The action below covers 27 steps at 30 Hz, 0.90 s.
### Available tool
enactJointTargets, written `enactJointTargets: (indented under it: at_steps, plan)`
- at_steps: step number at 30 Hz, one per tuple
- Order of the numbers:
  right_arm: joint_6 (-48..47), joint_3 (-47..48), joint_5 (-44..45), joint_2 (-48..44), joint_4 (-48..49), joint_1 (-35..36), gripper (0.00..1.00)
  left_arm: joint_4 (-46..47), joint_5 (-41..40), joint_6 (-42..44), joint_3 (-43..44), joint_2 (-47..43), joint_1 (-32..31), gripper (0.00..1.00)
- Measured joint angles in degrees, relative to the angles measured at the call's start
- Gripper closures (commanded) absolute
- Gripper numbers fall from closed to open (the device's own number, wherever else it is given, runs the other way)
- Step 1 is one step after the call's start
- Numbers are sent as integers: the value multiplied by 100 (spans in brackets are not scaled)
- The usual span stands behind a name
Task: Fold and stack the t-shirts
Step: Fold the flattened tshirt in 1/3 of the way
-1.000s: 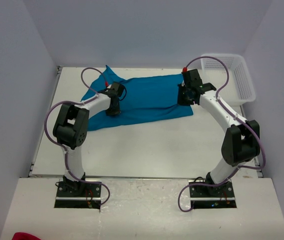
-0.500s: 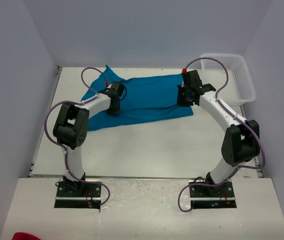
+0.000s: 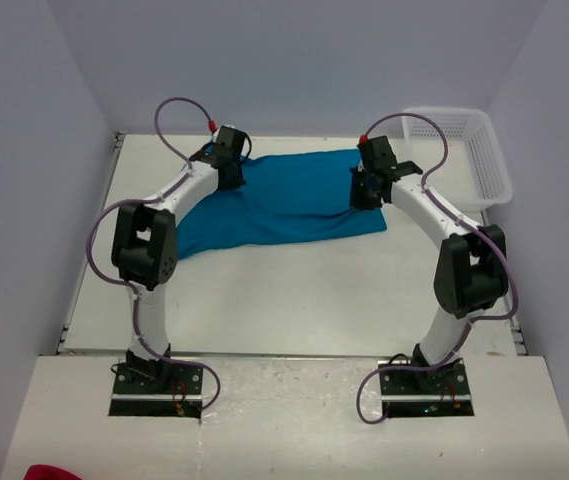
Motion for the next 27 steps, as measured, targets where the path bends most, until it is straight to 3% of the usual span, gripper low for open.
enactJointTargets:
  at_steps: [2, 3, 5, 6, 8, 12, 16, 19, 20, 22, 23, 25, 27]
  plan:
    - [0, 188, 0, 164, -28, 0, 91, 81, 55, 103, 417, 243, 131, 61]
    - [0, 302, 0, 262, -28, 0, 88, 136, 107, 155, 612, 380, 219, 39]
    - [2, 507, 2, 442, -31, -7, 84, 157, 205, 229, 962, 667, 382, 19]
    - [2, 603, 0, 518, -44, -11, 81, 190, 243, 260, 1047, 772, 450, 1]
    - [0, 820, 11, 678, -138, -39, 71, 212, 350, 308, 1067, 866, 555, 0]
    - [-4, 1054, 52, 811, -256, -146, 70, 289, 452, 297, 868, 791, 562, 0]
    - [-17, 1283, 55, 922, -468, -326, 75, 376, 470, 133, -114, 146, 442, 14]
    - [-55, 1574, 50, 1191, -616, -461, 75, 450, 468, -46, -1021, -584, 304, 40]
    - [-68, 1672, 50, 1298, -671, -498, 75, 450, 476, -118, -1268, -826, 236, 60]
    - [-83, 1853, 44, 1521, -776, -584, 76, 483, 518, -232, -1582, -1196, 94, 84]
    - [-92, 1954, 33, 1641, -852, -623, 85, 509, 549, -258, -1707, -1344, 17, 100]
    - [-122, 2168, 9, 1858, -999, -710, 98, 579, 610, -306, -1882, -1550, -129, 100]
    - [-118, 2302, 2, 2017, -1071, -793, 100, 616, 710, -302, -1974, -1648, -282, 100]
